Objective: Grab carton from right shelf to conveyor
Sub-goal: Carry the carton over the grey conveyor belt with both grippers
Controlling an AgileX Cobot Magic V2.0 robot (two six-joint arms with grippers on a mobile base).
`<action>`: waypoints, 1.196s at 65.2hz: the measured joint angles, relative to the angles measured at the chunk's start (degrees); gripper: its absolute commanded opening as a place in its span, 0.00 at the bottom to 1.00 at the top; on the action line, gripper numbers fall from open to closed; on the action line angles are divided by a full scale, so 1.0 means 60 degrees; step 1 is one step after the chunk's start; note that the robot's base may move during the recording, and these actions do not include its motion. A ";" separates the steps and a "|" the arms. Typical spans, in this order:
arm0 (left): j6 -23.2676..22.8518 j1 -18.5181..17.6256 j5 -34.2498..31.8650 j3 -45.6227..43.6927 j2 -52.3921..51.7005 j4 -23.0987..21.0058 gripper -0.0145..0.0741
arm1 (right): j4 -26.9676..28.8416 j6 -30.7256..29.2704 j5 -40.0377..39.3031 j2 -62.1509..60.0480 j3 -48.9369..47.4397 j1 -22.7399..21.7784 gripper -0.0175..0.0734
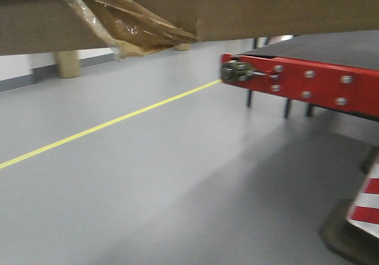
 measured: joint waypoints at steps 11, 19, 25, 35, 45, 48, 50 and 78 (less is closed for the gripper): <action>0.0000 0.0000 0.0000 0.0000 0.0000 0.0000 0.14 | 0.0000 0.0000 -0.0016 0.0000 0.0000 0.0000 0.13; 0.0000 0.0000 -0.0017 0.0000 0.0000 0.0084 0.14 | 0.0000 0.0000 -0.0016 0.0000 0.0000 0.0000 0.13; 0.0000 0.0000 -0.0017 0.0000 0.0000 0.0228 0.14 | 0.0000 0.0000 -0.0048 0.0000 0.0000 0.0000 0.13; 0.0000 0.0000 -0.0074 0.0000 0.0000 0.0519 0.14 | 0.0000 0.0000 -0.0143 0.0000 0.0000 0.0000 0.13; 0.0000 -0.0014 -0.0135 0.0000 0.0000 0.0863 0.14 | 0.0020 0.0000 -0.0269 0.0000 0.0000 0.0014 0.13; 0.0000 -0.0036 -0.0157 0.0000 0.0000 0.0967 0.14 | 0.0020 0.0000 -0.0268 0.0000 0.0000 0.0014 0.13; 0.0000 -0.0036 -0.0179 0.0000 0.0000 0.1038 0.14 | 0.0020 0.0000 -0.0290 0.0000 0.0000 0.0014 0.13; 0.0000 -0.0100 -0.0354 0.0000 0.0000 0.1705 0.14 | 0.0164 0.0000 -0.0446 0.0036 0.0000 0.0037 0.13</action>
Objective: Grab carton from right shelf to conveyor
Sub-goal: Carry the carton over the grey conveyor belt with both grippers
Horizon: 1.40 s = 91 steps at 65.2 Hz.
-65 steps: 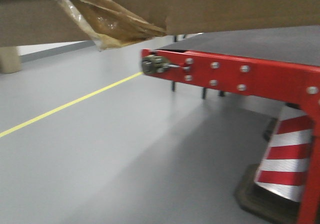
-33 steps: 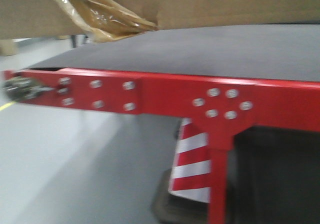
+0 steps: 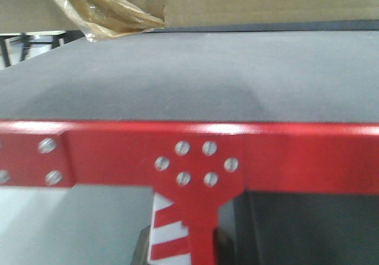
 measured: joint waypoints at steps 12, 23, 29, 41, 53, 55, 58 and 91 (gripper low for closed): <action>0.0000 0.0000 0.0000 0.0000 0.0000 0.0059 0.14 | 0.0015 0.0000 0.0000 0.0012 0.0000 0.0000 0.13; 0.0000 0.0000 0.0000 0.0000 0.0000 0.0059 0.14 | 0.0015 0.0000 -0.0019 0.0012 0.0000 0.0000 0.13; 0.0000 0.0000 0.0000 0.0000 0.0000 0.0073 0.14 | 0.0021 0.0000 -0.0019 0.0012 0.0000 0.0000 0.13; 0.0000 0.0000 -0.0014 0.0000 0.0000 0.0073 0.14 | 0.0021 0.0000 -0.0019 0.0012 0.0000 0.0000 0.13; 0.0000 0.0000 -0.0014 0.0000 0.0000 0.0073 0.14 | 0.0021 0.0000 -0.0033 0.0020 0.0000 0.0000 0.13; 0.0000 0.0000 -0.0014 0.0000 0.0000 0.0073 0.14 | 0.0021 0.0000 -0.0033 0.0020 0.0000 0.0000 0.13; 0.0000 0.0000 -0.0014 0.0000 0.0000 0.0073 0.14 | 0.0021 0.0000 -0.0033 0.0020 0.0000 0.0000 0.13; 0.0000 0.0000 -0.0014 0.0000 0.0000 0.0095 0.14 | 0.0021 0.0000 -0.0033 0.0020 0.0000 0.0000 0.13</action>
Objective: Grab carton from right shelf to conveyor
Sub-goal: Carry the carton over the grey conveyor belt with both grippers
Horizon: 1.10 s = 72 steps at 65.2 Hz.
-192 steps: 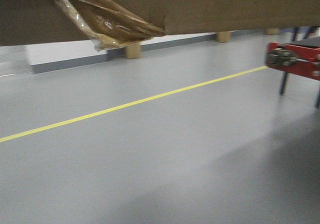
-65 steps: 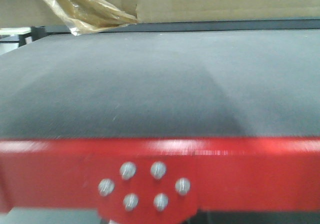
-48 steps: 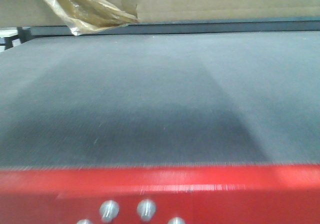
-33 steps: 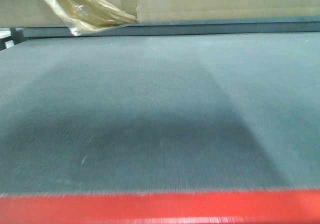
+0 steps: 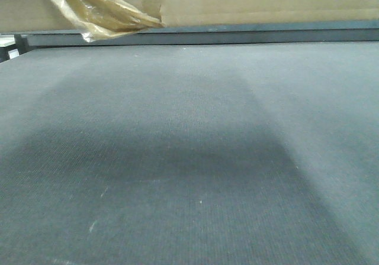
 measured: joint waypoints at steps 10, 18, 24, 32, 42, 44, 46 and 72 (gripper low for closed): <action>0.0000 0.0000 0.0000 0.0000 0.0000 0.0000 0.14 | 0.0000 0.0000 0.0000 0.0000 0.0000 0.0000 0.13; 0.0000 0.0000 0.0000 0.0000 0.0000 0.0000 0.14 | 0.0000 0.0000 0.0000 0.0000 0.0000 0.0000 0.13; 0.0000 0.0000 0.0000 0.0000 0.0000 0.0000 0.14 | 0.0000 0.0000 0.0000 0.0000 0.0000 0.0000 0.13; 0.0000 0.0000 0.0000 0.0000 0.0000 0.0000 0.14 | 0.0000 0.0000 0.0000 0.0000 0.0000 0.0000 0.13; 0.0000 0.0000 0.0000 0.0000 0.0000 0.0000 0.14 | 0.0000 0.0000 0.0000 0.0000 0.0000 0.0000 0.13; 0.0000 0.0000 0.0000 0.0000 0.0000 0.0000 0.14 | 0.0000 0.0000 0.0000 0.0000 0.0000 0.0000 0.13; 0.0000 0.0000 0.0000 0.0000 0.0000 0.0000 0.14 | 0.0000 0.0000 0.0000 0.0000 0.0000 0.0000 0.13; -0.0006 0.0000 0.0000 0.0000 0.0000 0.0019 0.14 | 0.0000 0.0000 0.0000 0.0000 0.0000 0.0000 0.13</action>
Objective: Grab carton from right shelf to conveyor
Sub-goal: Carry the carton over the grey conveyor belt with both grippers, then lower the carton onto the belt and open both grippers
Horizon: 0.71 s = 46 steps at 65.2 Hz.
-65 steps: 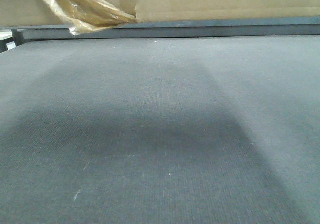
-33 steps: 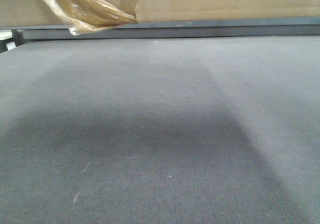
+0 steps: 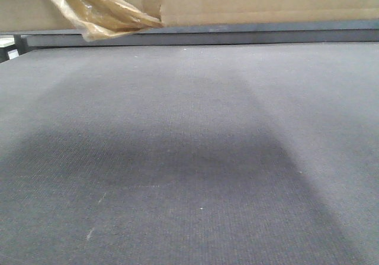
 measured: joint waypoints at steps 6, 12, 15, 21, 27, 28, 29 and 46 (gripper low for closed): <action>0.0000 0.0000 0.0000 0.0000 0.0000 0.0000 0.14 | 0.0000 0.0000 -0.0006 0.0000 0.0000 0.0000 0.13; 0.0000 0.0000 0.0000 0.0000 0.0000 -0.0022 0.14 | 0.0061 0.0000 -0.0022 0.0000 0.0000 0.0000 0.13; 0.0000 0.0000 0.0000 0.0000 0.0000 -0.0077 0.14 | 0.0067 0.0000 0.0000 0.0000 0.0000 0.0000 0.13; 0.0000 0.0000 0.0021 0.0000 0.0047 -0.0331 0.14 | 0.0083 0.0000 0.0219 0.0054 0.0000 0.0000 0.13; 0.0000 0.0000 0.0115 -0.0020 0.0267 -0.0533 0.14 | 0.0032 0.0000 0.0419 0.0254 0.0006 0.0000 0.13; 0.0000 0.0000 0.0140 -0.0020 0.0344 -0.0549 0.14 | 0.0008 0.0000 0.0418 0.0299 0.0025 0.0000 0.13; 0.0000 0.0000 0.0164 -0.0020 0.0408 -0.0572 0.14 | -0.0015 0.0000 0.0439 0.0342 0.0030 0.0000 0.13; 0.0000 0.0072 0.0209 -0.0020 0.1914 -0.0502 0.14 | -0.0638 0.0007 -0.0019 0.1539 0.0923 -0.0037 0.13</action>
